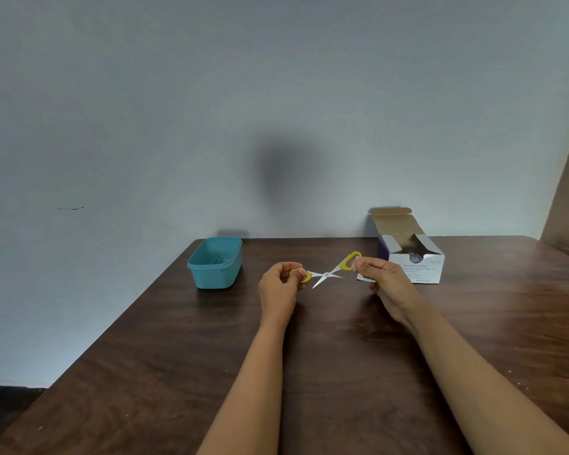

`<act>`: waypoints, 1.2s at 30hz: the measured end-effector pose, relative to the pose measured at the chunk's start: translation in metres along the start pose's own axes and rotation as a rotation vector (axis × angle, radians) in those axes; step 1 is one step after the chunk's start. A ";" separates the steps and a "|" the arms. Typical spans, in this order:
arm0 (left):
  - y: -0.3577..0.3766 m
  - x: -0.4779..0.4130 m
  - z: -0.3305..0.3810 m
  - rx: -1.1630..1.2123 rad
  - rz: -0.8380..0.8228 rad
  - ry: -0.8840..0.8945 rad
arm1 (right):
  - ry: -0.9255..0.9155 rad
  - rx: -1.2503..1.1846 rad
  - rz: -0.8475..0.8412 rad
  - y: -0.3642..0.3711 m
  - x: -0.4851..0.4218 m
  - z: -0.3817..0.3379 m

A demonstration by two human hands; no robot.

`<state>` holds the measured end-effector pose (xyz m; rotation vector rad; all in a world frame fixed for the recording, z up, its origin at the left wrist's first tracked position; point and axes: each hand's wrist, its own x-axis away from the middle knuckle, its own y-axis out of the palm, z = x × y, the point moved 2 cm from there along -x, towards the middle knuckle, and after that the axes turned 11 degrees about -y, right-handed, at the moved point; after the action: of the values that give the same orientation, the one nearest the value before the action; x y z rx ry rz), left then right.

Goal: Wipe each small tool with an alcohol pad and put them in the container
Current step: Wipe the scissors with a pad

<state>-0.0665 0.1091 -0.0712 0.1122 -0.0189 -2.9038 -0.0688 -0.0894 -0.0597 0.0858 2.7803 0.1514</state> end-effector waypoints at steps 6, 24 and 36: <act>-0.002 -0.005 -0.002 0.158 -0.003 -0.078 | 0.058 -0.219 -0.134 -0.001 0.002 0.001; 0.012 0.000 -0.002 0.344 -0.035 -0.256 | 0.056 -0.549 0.125 0.032 0.002 0.005; 0.024 0.018 0.008 0.196 -0.289 -0.178 | -0.037 -0.343 0.105 0.056 0.012 0.013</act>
<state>-0.0788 0.0816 -0.0640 -0.1206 -0.3453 -3.1839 -0.0733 -0.0316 -0.0694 0.1449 2.6699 0.6415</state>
